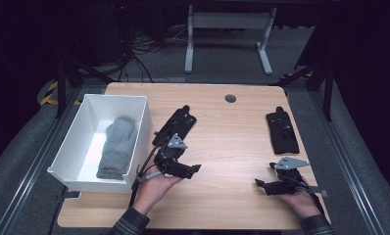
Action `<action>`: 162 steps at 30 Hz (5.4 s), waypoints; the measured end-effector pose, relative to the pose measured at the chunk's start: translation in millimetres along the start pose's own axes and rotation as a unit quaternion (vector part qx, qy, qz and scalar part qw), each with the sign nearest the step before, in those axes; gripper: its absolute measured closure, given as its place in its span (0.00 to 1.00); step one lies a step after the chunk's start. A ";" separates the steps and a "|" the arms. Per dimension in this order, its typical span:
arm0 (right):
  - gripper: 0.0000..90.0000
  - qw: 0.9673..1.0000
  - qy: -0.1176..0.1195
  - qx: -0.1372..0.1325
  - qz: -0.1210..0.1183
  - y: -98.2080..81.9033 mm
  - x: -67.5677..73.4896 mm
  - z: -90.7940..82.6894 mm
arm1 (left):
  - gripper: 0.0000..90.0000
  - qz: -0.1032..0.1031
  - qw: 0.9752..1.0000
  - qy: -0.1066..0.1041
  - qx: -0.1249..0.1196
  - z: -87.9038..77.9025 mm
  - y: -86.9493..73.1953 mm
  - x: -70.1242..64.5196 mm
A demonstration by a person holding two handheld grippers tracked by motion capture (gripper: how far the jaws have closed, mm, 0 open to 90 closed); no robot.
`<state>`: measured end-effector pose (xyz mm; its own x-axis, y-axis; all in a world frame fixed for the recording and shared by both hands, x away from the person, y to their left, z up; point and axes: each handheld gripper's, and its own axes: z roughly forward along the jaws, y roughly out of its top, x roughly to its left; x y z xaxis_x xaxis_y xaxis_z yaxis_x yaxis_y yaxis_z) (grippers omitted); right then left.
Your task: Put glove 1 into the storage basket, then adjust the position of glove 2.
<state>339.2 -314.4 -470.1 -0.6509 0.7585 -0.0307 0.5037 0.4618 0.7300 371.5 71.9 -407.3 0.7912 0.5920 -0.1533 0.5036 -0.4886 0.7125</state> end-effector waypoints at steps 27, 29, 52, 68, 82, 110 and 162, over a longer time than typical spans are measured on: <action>1.00 0.998 -0.049 -0.021 0.023 27.3 -40.2 -25.2 | 0.00 0.068 0.997 0.026 0.030 52.3 -45.4 9.8; 1.00 0.998 -0.056 -0.019 0.030 29.7 -49.5 -24.2 | 0.00 0.068 0.997 0.026 0.030 52.3 -45.4 9.8; 1.00 0.995 -0.079 0.030 0.058 24.5 -102.4 3.6 | 0.01 0.068 0.997 0.028 0.026 51.2 -46.8 10.3; 1.00 0.999 0.007 0.041 -0.003 35.1 -49.5 11.9 | 0.01 0.073 0.997 0.023 0.027 49.3 -48.4 11.1; 1.00 0.993 0.089 0.060 -0.054 39.3 6.3 13.1 | 0.01 0.070 0.997 0.024 0.027 48.8 -49.2 10.3; 1.00 0.999 -0.009 0.038 0.027 40.1 -56.0 13.5 | 0.01 0.069 0.997 0.025 0.026 48.4 -49.8 9.7; 0.21 0.998 -0.046 -0.007 0.040 5.7 -58.5 4.8 | 0.23 0.044 0.998 0.034 0.023 38.1 -35.1 13.2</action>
<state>382.9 -354.0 -467.4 -0.5539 0.8319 -0.0346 0.5436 0.3928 0.7418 377.5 72.4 -460.5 0.8084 0.5870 -0.0426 0.4493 -0.5687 0.6890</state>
